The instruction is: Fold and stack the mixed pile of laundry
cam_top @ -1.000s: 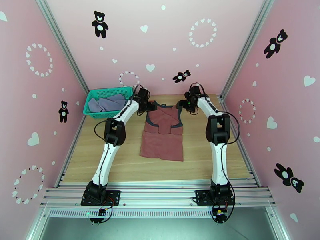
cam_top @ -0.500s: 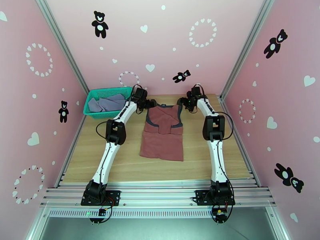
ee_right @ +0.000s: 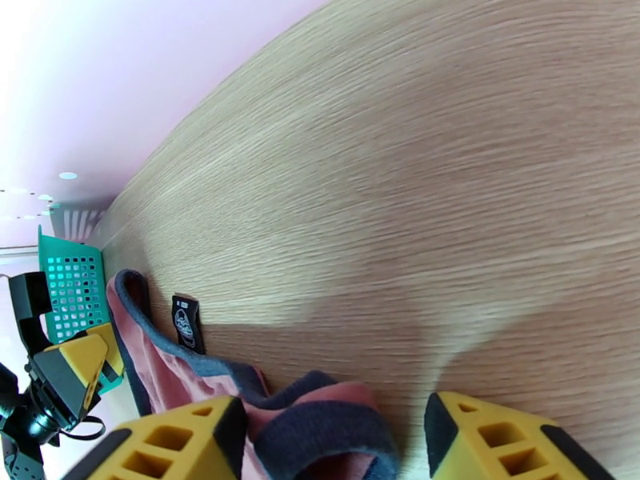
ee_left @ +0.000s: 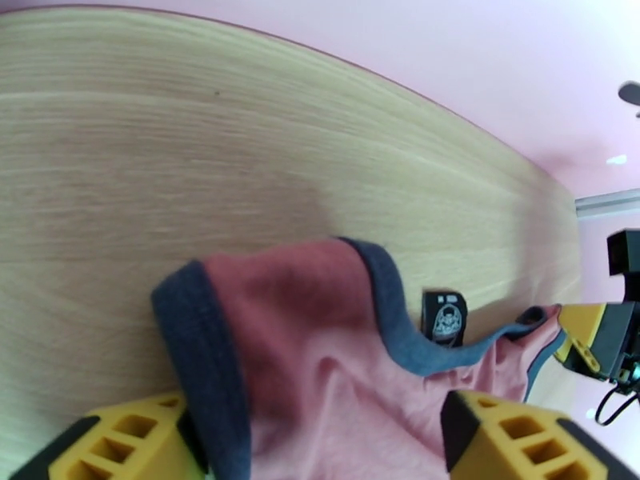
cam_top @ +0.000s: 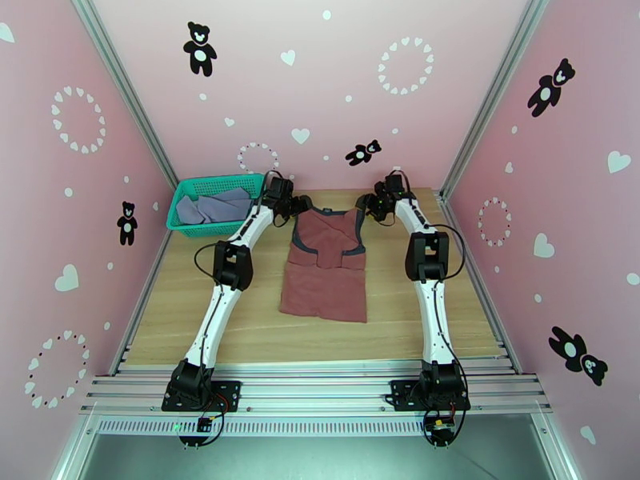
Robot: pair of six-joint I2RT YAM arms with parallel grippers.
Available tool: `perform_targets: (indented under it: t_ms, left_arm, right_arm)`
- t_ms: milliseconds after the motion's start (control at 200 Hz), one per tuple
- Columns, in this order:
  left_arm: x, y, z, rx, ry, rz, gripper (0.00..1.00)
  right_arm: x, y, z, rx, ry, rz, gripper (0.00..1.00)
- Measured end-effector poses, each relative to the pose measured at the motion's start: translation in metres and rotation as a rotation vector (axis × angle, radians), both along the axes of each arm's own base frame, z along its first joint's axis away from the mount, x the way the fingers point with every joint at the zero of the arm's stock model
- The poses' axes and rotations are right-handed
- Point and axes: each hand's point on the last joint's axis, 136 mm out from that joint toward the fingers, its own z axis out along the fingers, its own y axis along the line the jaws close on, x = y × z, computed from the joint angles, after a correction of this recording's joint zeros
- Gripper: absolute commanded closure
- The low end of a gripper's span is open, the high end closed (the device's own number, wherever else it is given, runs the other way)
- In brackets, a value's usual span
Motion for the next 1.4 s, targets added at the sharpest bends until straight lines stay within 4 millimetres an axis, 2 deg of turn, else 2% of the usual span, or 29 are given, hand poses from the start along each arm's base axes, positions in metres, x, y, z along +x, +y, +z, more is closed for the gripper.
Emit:
perform_targets:
  t_ms: [130, 275, 365, 465, 631, 726, 811, 931, 1096, 1221, 1401]
  left_arm:
    - [0.0, -0.006, -0.008, -0.022, 0.011, 0.001, 0.71]
    - [-0.005, -0.014, -0.015, -0.025, 0.032, 0.002, 1.0]
    - [-0.008, -0.02, -0.018, -0.013, 0.034, -0.006, 1.0]
    - [-0.009, -0.021, -0.018, 0.003, 0.026, -0.007, 1.0]
    - [-0.013, -0.012, -0.011, 0.063, 0.021, 0.002, 1.0]
    - [-0.017, -0.004, 0.009, 0.101, 0.0, 0.009, 1.0]
    - [-0.02, 0.001, 0.035, 0.115, -0.03, 0.013, 1.0]
    - [-0.028, 0.006, 0.078, 0.119, -0.088, 0.019, 1.0]
    - [-0.042, 0.012, 0.12, 0.109, -0.155, 0.019, 1.0]
    - [-0.054, 0.016, 0.13, 0.112, -0.175, 0.011, 1.0]
    - [-0.082, 0.026, 0.116, 0.132, -0.154, -0.001, 1.0]
  right_arm:
    - [-0.002, 0.005, -0.003, 0.01, 0.007, 0.011, 0.61]
    - [-0.005, 0.015, -0.006, 0.014, 0.013, 0.035, 0.73]
    - [-0.009, 0.022, -0.009, 0.011, 0.019, 0.051, 0.81]
    - [-0.013, 0.027, -0.011, 0.006, 0.029, 0.066, 0.96]
    - [-0.017, 0.026, -0.009, -0.017, 0.022, 0.096, 1.0]
    - [-0.024, 0.024, -0.002, -0.035, 0.023, 0.115, 1.0]
    - [-0.029, 0.022, 0.014, -0.047, 0.004, 0.129, 1.0]
    - [-0.039, 0.02, 0.046, -0.062, -0.044, 0.15, 1.0]
    - [-0.057, 0.02, 0.095, -0.069, -0.139, 0.176, 1.0]
    - [-0.073, 0.02, 0.118, -0.065, -0.19, 0.194, 1.0]
    - [-0.108, 0.024, 0.123, -0.043, -0.208, 0.23, 1.0]
